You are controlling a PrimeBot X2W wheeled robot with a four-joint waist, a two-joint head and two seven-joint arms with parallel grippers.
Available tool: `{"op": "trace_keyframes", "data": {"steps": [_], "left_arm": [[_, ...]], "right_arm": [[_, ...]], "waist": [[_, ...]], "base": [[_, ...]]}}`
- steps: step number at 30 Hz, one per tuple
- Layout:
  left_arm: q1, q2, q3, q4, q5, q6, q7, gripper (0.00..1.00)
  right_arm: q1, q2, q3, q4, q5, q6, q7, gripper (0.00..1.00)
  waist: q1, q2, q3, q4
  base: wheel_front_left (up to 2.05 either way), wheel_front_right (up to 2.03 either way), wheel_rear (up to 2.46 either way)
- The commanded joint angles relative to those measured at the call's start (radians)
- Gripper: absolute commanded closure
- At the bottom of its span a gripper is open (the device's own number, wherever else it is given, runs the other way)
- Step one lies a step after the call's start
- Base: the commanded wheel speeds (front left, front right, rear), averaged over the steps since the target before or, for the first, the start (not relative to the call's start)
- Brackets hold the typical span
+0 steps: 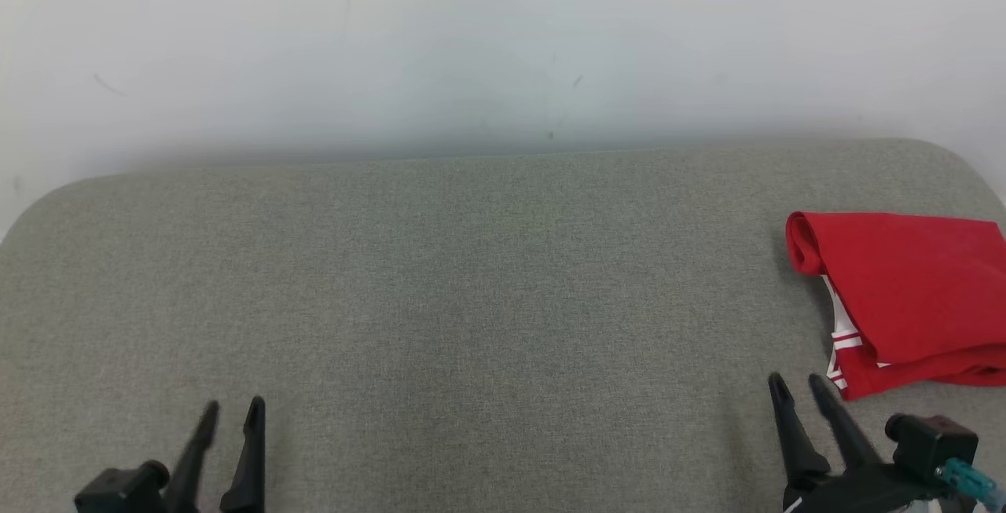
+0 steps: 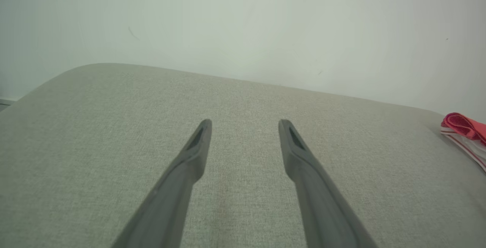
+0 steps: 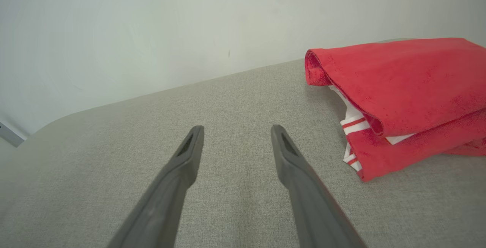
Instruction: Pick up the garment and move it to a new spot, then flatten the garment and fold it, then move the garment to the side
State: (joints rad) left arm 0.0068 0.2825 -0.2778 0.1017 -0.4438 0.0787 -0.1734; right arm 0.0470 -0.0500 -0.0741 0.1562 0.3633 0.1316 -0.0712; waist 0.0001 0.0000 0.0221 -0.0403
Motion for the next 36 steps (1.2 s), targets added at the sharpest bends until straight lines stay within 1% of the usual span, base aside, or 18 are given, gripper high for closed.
{"op": "trace_keyframes", "data": {"steps": [1, 6, 22, 23, 36], "left_arm": [[0.005, -0.005, -0.001, 0.007, -0.002, -0.001, 0.0, 1.0], [0.027, -0.034, -0.011, 0.047, -0.019, -0.002, 0.006, 1.0], [-0.003, -0.067, 0.084, 0.068, -0.27, -0.046, 0.08, 1.0], [-0.007, -0.071, 0.095, 0.07, -0.297, -0.051, 0.088, 1.0], [-0.026, -0.095, 0.158, 0.083, -0.45, -0.079, 0.138, 1.0]], "right_arm": [[0.003, 0.001, 0.001, 0.007, 0.002, 0.0, 0.001, 1.0], [0.032, 0.008, 0.007, 0.052, 0.013, 0.0, 0.003, 1.0], [0.003, 0.006, 0.018, 0.047, 0.276, 0.0, 0.017, 1.0], [-0.001, 0.005, 0.02, 0.046, 0.306, 0.0, 0.019, 1.0], [-0.02, 0.004, 0.027, 0.043, 0.469, 0.0, 0.028, 1.0]], "waist": [[0.0, 0.0, 0.0, 0.0], [0.0, 0.0, 0.0, 0.0], [0.0, 0.0, -0.002, 0.005], [0.0, 0.0, -0.003, 0.006], [-0.0001, 0.0, -0.004, 0.009]], "base": [[0.0, 0.0, 0.0], [0.0, 0.0, 0.0], [0.0, 0.0, 0.0], [0.0, 0.0, 0.0], [0.0, 0.0, 0.0]]}}
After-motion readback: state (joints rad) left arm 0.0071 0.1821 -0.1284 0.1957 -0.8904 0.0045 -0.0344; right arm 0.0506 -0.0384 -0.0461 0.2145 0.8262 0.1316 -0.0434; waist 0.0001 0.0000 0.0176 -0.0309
